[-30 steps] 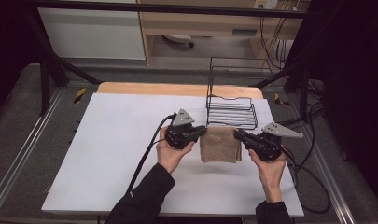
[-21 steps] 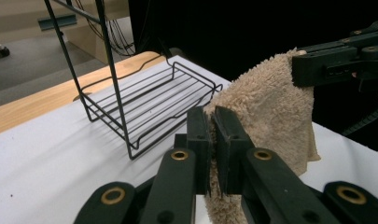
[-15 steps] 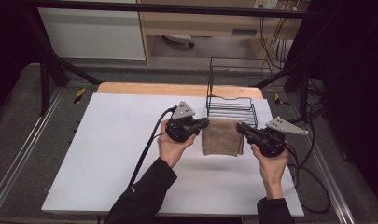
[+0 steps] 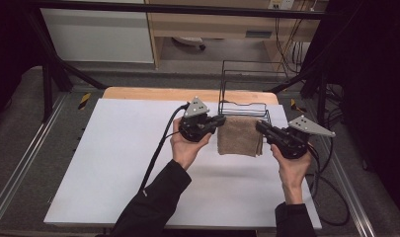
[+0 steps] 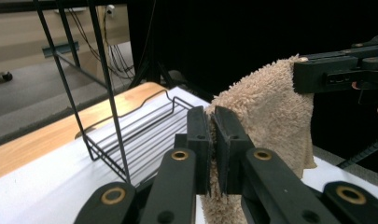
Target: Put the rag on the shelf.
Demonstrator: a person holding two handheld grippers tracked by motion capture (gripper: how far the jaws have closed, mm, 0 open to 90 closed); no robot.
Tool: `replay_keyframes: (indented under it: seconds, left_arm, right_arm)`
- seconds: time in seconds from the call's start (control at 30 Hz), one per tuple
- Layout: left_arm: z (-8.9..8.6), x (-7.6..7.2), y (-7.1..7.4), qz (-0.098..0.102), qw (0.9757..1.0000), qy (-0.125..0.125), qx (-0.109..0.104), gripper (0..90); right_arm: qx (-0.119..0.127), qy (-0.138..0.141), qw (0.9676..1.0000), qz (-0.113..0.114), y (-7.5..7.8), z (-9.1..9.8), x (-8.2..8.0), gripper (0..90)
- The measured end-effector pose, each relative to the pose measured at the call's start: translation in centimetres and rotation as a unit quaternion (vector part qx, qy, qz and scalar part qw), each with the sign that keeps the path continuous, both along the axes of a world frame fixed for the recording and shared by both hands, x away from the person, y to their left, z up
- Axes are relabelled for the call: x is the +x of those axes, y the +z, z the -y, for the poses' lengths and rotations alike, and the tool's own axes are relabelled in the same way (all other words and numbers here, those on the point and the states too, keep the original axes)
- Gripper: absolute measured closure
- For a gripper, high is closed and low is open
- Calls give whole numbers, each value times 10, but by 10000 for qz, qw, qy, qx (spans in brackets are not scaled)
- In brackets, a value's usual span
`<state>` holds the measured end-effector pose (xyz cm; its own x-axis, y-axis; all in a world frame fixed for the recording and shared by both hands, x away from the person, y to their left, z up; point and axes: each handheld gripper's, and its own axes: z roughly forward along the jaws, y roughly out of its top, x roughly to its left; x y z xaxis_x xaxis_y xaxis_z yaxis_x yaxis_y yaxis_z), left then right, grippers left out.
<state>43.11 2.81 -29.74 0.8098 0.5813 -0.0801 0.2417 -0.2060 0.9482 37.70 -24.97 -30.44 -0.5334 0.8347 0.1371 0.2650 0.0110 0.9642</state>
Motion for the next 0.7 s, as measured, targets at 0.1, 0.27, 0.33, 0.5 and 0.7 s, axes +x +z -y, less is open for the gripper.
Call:
replay_keyframes:
  seconds: [0.1,0.27,0.33,0.5,0.7]
  left_arm:
    - [1,2,4,42,10000,-7,8,855]
    - [3,6,13,94,10000,-5,-29,855]
    - [4,8,17,120,9999,-11,-49,855]
    - [7,14,27,177,9998,-27,-63,855]
    - [10,18,41,269,9996,-54,-84,855]
  right_arm:
    - [-5,-22,10000,43,5,1,2,841]
    - [13,-63,9999,122,11,3,5,841]
    - [33,-75,9999,142,13,4,6,841]
    - [41,-99,9997,213,23,6,10,841]
    - [60,-157,9994,317,35,9,15,841]
